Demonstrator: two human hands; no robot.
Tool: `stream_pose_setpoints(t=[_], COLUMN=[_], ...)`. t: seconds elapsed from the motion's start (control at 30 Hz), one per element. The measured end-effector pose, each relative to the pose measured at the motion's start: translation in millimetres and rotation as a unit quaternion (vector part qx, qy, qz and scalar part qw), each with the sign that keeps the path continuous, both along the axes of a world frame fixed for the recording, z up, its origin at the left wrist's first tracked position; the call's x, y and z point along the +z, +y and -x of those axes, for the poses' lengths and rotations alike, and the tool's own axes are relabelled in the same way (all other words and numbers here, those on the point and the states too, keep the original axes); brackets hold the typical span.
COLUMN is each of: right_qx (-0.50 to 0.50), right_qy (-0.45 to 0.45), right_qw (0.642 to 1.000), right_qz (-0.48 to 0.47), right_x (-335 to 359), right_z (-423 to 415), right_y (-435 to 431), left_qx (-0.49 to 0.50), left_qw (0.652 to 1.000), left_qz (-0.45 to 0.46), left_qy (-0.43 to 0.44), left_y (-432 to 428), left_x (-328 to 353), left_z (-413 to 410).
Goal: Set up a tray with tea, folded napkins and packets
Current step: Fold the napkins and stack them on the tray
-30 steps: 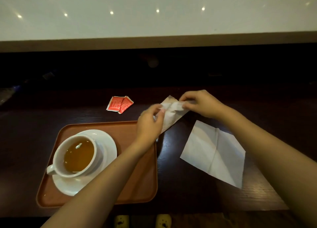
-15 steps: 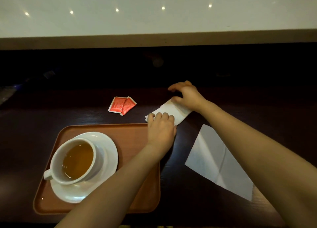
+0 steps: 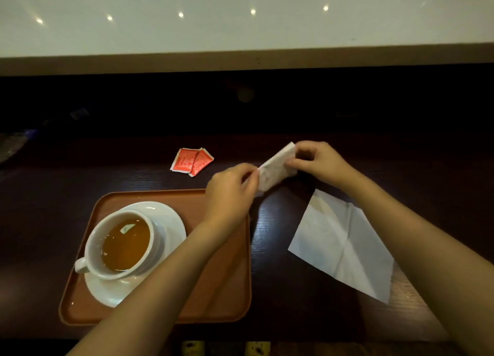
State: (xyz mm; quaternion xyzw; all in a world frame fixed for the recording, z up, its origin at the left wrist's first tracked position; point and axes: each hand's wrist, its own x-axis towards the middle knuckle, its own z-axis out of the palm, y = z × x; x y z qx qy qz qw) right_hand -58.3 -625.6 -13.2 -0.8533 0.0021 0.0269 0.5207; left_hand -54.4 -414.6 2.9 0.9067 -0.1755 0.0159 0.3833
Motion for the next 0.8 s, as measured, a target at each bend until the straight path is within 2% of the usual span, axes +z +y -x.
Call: stream_pose_setpoints(t=[0.07, 0.1, 0.2, 0.33, 0.47, 0.57, 0.8], right_qx=[-0.012, -0.013, 0.003, 0.042, 0.077, 0.096, 0.077], right_qy=[0.028, 0.035, 0.053, 0.076, 0.080, 0.077, 0.006], right_qw=[0.996, 0.995, 0.996, 0.996, 0.989, 0.982, 0.958], right_qz=[-0.087, -0.097, -0.070, 0.022, 0.103, 0.145, 0.275], right_x=[11.5, 16.5, 26.0, 26.9, 14.6, 2.6, -20.9], right_z=[-1.8, -2.3, -0.9, -0.3, 3.3, 8.5, 16.9], right_y=[7.4, 12.8, 36.9, 81.7, 120.9, 141.4, 164.8], left_qx=[0.044, 0.063, 0.088, 0.139, 0.185, 0.200, 0.147], left_qw=[0.994, 0.986, 0.955, 0.929, 0.948, 0.956, 0.968], left_qz=[0.079, 0.115, 0.193, 0.177, 0.057, 0.008, -0.110], left_qy=[0.063, 0.100, 0.206, 0.294, 0.253, 0.215, 0.170], left_y=[15.0, 22.7, 45.5, 71.9, 89.5, 97.1, 110.6], left_x=[9.7, 13.5, 17.6, 6.8, -13.6, -23.9, -26.7], left_z=[5.1, 8.8, 29.4, 66.3, 95.1, 109.2, 122.0])
